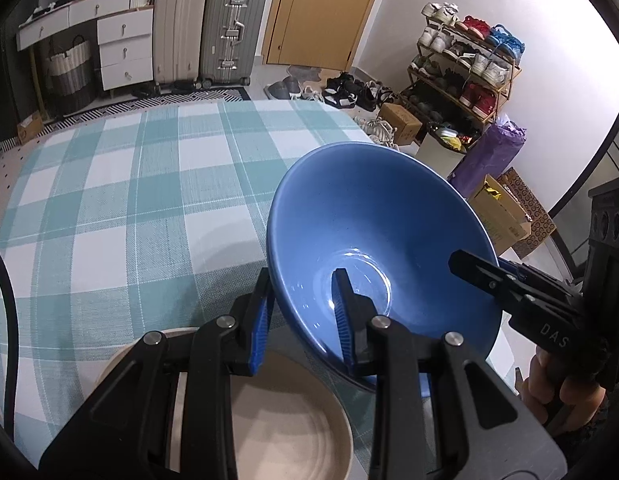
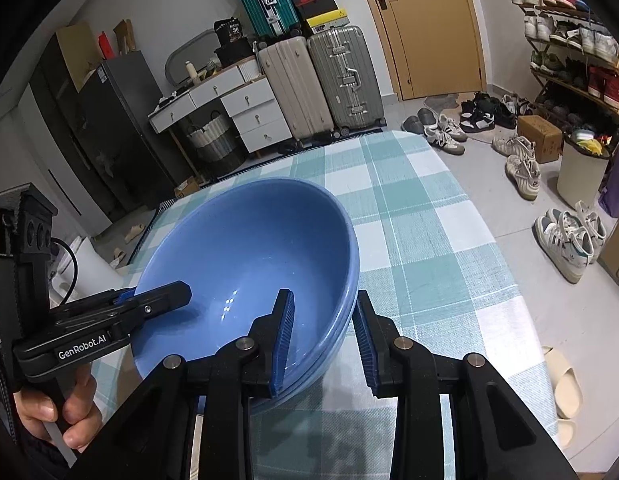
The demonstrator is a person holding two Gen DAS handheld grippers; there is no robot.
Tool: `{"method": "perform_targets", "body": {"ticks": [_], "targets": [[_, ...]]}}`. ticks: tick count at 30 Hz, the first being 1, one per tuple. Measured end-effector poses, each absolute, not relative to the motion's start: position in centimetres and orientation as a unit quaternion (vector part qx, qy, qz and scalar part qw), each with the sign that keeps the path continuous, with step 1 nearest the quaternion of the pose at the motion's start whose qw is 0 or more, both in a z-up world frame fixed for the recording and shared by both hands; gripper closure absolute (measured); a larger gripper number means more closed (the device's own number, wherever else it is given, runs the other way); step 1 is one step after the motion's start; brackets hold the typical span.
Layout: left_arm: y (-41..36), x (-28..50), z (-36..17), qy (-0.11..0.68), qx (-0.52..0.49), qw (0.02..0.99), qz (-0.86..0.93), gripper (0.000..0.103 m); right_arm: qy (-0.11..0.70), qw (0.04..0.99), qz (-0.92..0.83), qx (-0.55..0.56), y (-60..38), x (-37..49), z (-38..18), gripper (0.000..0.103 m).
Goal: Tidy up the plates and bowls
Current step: 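Carry the blue bowl stack with both grippers over the cream plate stack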
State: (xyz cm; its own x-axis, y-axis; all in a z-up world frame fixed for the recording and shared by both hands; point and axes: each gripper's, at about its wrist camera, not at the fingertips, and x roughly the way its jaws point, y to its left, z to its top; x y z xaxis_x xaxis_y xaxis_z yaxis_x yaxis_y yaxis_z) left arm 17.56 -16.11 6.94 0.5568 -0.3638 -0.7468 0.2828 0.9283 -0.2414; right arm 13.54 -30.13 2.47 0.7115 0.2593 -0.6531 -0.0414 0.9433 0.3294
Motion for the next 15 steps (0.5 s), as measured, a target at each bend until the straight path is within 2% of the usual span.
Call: {"method": "perform_targets", "body": {"ticks": [15], "targets": [[-13.9,11.8,11.8,0.399,-0.048,0.898,-0.179,0.077,0.342,0.927,0.090,0.127,-27.8,9.1,6.6,0.071]]}}
